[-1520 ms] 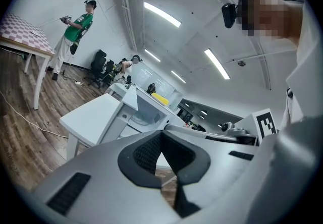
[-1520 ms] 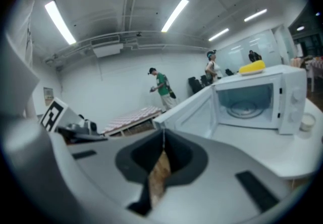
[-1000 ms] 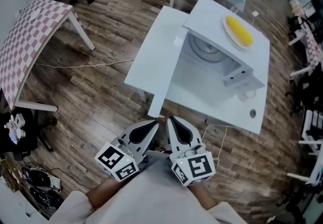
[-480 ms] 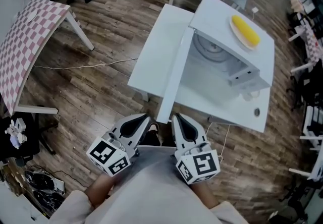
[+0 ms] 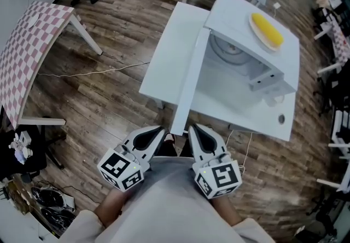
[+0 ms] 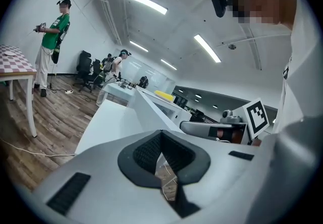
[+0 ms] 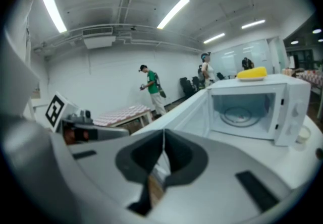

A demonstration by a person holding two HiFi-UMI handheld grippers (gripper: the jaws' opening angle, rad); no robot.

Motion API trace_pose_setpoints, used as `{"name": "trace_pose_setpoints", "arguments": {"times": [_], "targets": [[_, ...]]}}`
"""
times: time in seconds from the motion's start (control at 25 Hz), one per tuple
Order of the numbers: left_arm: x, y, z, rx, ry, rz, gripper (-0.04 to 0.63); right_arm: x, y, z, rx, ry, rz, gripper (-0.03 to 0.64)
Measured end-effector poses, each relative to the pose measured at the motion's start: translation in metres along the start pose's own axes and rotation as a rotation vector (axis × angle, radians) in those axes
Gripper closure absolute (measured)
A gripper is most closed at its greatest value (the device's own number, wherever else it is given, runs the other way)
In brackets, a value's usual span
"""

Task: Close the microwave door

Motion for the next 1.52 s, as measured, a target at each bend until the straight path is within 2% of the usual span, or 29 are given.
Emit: {"name": "trace_pose_setpoints", "arguments": {"times": [0.96, 1.32, 1.52], "targets": [[0.006, -0.012, -0.013, 0.138, 0.013, 0.057, 0.577, 0.012, -0.006, 0.005, -0.013, -0.016, 0.031, 0.594], [0.008, -0.025, -0.024, 0.213, 0.025, 0.095, 0.577, 0.014, 0.001, -0.007, 0.024, -0.033, 0.035, 0.594], [0.01, -0.033, -0.032, 0.265, 0.041, 0.105, 0.577, 0.018, 0.007, -0.016, 0.068, 0.004, 0.047, 0.594]]}}
Point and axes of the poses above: the fingertips, and each gripper's own axes: y backward along the fingers, z to its left, x out of its underside, the point moved 3 cm from there along y, backward along the fingers, and after that the axes turned 9 degrees about z, right-handed, at the moved point
